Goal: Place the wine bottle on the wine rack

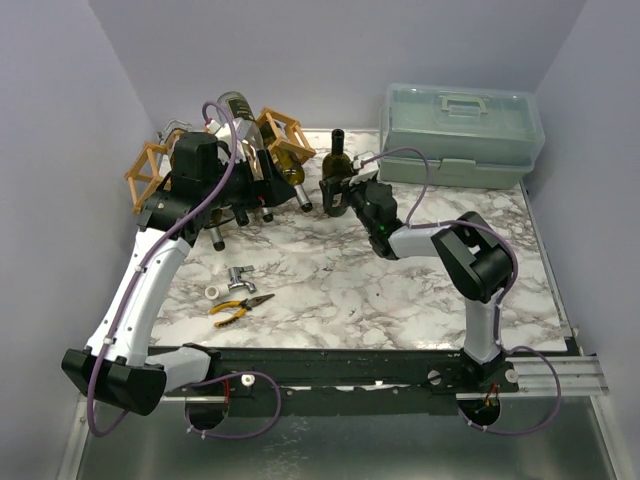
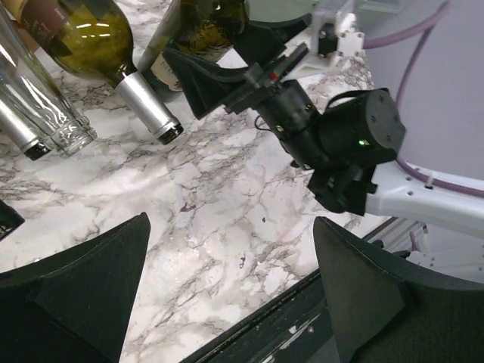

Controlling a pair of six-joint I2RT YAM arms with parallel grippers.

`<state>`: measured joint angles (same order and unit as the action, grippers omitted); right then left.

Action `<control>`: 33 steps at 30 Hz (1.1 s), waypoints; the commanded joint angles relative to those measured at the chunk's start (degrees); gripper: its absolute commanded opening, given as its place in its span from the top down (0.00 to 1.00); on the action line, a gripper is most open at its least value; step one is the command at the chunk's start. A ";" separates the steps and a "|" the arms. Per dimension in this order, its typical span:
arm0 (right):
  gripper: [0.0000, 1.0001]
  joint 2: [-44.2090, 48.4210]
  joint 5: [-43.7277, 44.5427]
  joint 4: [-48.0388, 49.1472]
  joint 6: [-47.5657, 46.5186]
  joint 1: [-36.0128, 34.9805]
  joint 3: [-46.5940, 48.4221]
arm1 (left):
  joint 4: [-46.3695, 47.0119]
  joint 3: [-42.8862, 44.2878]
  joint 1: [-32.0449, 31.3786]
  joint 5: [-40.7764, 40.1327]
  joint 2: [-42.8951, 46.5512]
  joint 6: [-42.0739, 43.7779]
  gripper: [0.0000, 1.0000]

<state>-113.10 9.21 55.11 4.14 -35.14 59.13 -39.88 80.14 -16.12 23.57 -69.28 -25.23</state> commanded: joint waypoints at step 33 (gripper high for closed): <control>0.99 34.17 -25.47 -6.30 -55.78 -6.42 -32.45 | 4.50 -6.02 -5.66 19.28 -1.14 -13.09 0.17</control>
<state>-86.04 -10.44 57.56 -36.71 -37.12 27.62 -35.68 75.46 -19.92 38.20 -70.22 -37.12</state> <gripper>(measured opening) 0.747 0.834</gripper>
